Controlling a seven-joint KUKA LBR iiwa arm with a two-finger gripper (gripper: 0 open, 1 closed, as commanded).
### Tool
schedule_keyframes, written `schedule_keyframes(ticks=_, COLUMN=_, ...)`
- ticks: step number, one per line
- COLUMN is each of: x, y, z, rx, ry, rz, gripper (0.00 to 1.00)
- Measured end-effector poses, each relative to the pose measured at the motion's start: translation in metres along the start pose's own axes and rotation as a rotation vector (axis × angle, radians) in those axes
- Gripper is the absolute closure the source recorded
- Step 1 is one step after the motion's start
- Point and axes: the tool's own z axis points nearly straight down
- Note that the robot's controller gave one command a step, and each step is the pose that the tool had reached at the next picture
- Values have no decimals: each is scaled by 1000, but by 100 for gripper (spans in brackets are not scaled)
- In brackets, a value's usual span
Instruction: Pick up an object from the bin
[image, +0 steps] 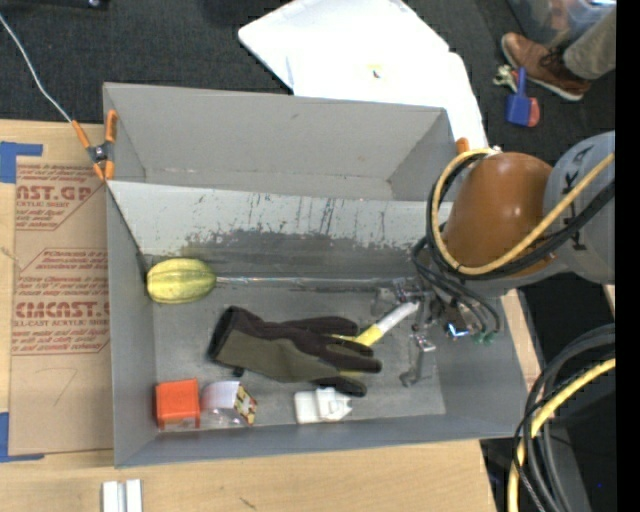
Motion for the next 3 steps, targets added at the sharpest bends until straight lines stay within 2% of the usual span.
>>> schedule_keyframes(ticks=1, x=-34, y=62, z=43, rx=2, ry=-9, rz=-94, gripper=0)
schedule_keyframes(ticks=2, x=-44, y=37, z=63, rx=0, ry=-2, rz=-264, gripper=100)
schedule_keyframes(ticks=3, x=-44, y=37, z=63, rx=0, ry=-2, rz=-264, gripper=100)
